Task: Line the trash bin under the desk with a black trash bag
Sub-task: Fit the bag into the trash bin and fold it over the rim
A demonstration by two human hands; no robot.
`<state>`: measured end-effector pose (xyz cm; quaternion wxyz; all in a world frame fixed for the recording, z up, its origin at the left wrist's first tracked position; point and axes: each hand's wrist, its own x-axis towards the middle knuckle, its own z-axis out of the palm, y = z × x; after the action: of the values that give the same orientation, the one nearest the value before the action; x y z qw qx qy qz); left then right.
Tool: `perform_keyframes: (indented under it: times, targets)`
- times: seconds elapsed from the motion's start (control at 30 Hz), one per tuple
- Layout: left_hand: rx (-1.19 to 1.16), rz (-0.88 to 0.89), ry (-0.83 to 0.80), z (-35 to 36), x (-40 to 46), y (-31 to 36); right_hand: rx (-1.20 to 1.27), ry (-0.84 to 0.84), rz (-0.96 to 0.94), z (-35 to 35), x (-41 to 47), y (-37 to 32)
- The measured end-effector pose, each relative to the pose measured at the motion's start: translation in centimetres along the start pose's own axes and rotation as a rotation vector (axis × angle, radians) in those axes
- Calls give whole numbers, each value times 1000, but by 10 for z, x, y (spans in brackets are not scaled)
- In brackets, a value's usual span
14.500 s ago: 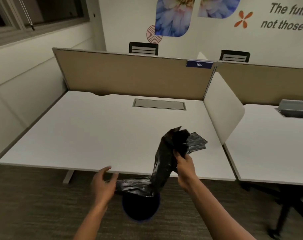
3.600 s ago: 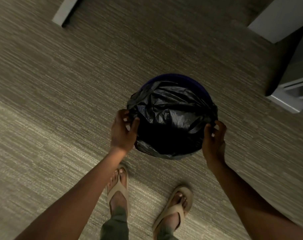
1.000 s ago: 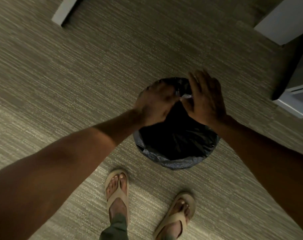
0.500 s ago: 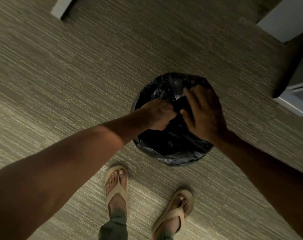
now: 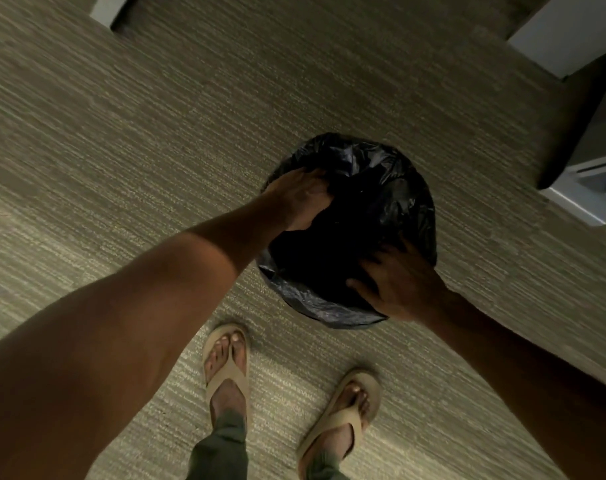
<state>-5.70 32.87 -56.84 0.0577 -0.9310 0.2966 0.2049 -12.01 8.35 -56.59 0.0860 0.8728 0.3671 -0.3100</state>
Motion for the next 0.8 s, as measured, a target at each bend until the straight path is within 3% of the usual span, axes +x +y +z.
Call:
perform_keyframes:
  times: [0.07, 0.2, 0.37, 0.47, 0.53, 0.6, 0.67, 0.8]
  targets:
    - [27, 76, 59, -4, -3, 5, 41, 88, 4, -6, -6, -5]
    - [106, 90, 109, -1, -5, 6, 30, -33, 38, -8, -15, 3]
    - [67, 9, 183, 3, -5, -9, -107, 256, -9, -28, 7, 14]
    - [104, 29, 150, 4, 0, -10, -331, 34, -78, -36, 21, 11]
    - [144, 18, 104, 4, 3, -10, -455, -120, 3, -34, 25, 11]
    - [167, -8, 64, 5, 3, -8, -448, -129, 143, -31, 27, 16]
    - [158, -25, 62, 6, 3, -6, -340, -26, 205, -32, 28, 18]
    - [179, -11, 119, 11, 2, 2, -183, 310, 62, -29, 11, -1]
